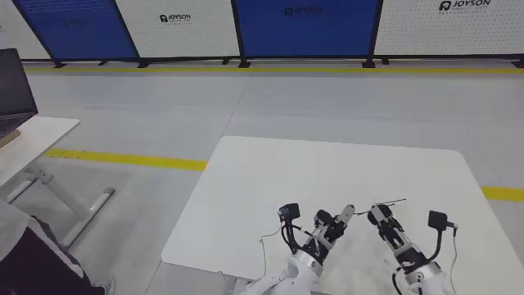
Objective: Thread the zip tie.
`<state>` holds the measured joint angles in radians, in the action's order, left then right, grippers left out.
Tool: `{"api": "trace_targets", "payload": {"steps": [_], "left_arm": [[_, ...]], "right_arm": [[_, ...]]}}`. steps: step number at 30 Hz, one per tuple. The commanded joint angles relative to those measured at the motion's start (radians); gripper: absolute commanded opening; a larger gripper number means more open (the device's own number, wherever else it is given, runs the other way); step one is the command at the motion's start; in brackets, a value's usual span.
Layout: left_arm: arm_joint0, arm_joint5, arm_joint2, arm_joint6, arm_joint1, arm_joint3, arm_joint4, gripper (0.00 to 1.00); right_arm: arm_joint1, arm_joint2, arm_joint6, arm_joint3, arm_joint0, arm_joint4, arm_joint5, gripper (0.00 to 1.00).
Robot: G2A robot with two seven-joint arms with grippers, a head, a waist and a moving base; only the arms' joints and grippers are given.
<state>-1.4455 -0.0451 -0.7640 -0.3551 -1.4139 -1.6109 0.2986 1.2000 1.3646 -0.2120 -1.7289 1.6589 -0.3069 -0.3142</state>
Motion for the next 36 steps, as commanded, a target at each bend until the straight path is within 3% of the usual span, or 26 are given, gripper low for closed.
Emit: {"api": "trace_targets", "payload": {"steps": [1,2,3,4,6,7,11,28,29,31,32,36], "left_arm": [[0.003,-0.003,0.008,0.007,-0.001,0.005,0.022,1.0],[0.005,-0.005,0.011,0.008,-0.002,0.008,0.029,1.0],[0.006,-0.007,0.013,0.008,-0.004,0.009,0.031,0.85],[0.007,-0.009,0.014,0.009,-0.005,0.011,0.032,0.53],[0.011,-0.014,0.016,0.01,-0.008,0.014,0.03,0.34],[0.013,-0.016,0.016,0.011,-0.009,0.016,0.029,0.19],[0.022,-0.022,0.019,0.019,-0.013,0.033,0.038,0.02],[0.022,-0.014,0.016,0.022,-0.024,0.046,0.055,0.0],[0.021,-0.013,0.015,0.022,-0.024,0.045,0.056,0.17],[0.018,-0.011,0.014,0.024,-0.024,0.043,0.06,0.42],[0.017,-0.01,0.014,0.024,-0.024,0.042,0.062,0.47],[0.011,-0.007,0.013,0.028,-0.025,0.038,0.073,0.47]], "right_arm": [[0.002,-0.01,0.014,-0.001,-0.002,-0.023,0.011,0.0],[0.002,-0.015,0.021,-0.002,-0.003,-0.032,0.015,0.0],[0.003,-0.02,0.027,-0.002,-0.005,-0.041,0.019,0.0],[0.004,-0.024,0.031,-0.002,-0.006,-0.047,0.021,0.0],[0.004,-0.028,0.036,-0.001,-0.007,-0.053,0.023,0.0],[0.005,-0.029,0.037,-0.001,-0.008,-0.053,0.022,0.0],[0.005,-0.029,0.035,0.001,-0.009,-0.053,0.015,0.0],[0.004,-0.019,0.027,0.016,-0.011,-0.031,-0.008,0.0],[0.004,-0.019,0.027,0.016,-0.011,-0.032,-0.008,0.0],[0.004,-0.018,0.028,0.017,-0.011,-0.033,-0.008,0.0],[0.004,-0.018,0.028,0.017,-0.011,-0.034,-0.008,0.0],[0.004,-0.019,0.031,0.017,-0.011,-0.038,-0.007,0.0]]}}
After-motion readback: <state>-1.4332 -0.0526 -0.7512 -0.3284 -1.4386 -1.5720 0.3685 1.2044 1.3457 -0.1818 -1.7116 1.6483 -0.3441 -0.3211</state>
